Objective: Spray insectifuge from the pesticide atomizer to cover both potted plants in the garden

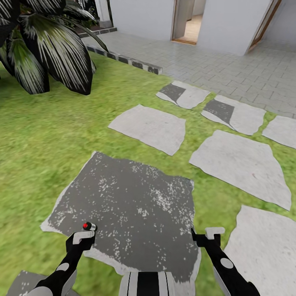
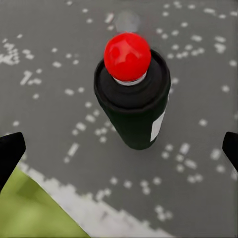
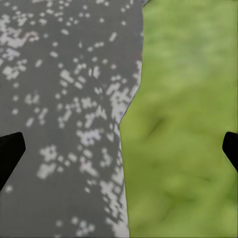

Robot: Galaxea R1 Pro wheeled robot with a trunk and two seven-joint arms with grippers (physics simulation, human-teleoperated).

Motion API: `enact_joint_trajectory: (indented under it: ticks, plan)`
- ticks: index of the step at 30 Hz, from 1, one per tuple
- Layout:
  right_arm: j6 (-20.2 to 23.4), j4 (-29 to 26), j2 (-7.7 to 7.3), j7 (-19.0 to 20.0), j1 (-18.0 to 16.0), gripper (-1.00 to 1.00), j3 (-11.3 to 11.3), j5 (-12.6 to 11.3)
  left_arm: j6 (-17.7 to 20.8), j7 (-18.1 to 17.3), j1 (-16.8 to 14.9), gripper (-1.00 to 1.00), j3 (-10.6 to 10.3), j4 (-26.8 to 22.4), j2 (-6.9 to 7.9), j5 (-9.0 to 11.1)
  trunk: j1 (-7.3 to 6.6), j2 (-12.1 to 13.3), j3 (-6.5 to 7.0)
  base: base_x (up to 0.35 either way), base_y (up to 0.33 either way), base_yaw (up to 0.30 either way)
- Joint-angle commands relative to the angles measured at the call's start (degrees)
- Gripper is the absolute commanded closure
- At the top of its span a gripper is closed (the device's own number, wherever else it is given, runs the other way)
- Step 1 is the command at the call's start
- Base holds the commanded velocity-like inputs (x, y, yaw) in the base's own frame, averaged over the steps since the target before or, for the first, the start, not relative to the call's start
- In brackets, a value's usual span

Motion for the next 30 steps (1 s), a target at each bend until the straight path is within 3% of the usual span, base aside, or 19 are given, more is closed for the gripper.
enact_joint_trajectory:
  ticks: [1,30]
  plan:
    - [-0.2,0.0,-0.02,0.0,0.0,-1.00,0.0,0.1,-0.2,0.2,0.0,-1.00,0.2,0.1,-0.02,-0.4,0.00,0.0,-0.03,0.032,0.000,0.000]
    - [-0.2,0.0,-0.02,0.0,0.0,-1.00,0.0,0.1,-0.2,0.1,0.0,-1.00,0.2,0.1,-0.03,-0.4,0.00,0.0,-0.03,0.059,0.000,0.000]
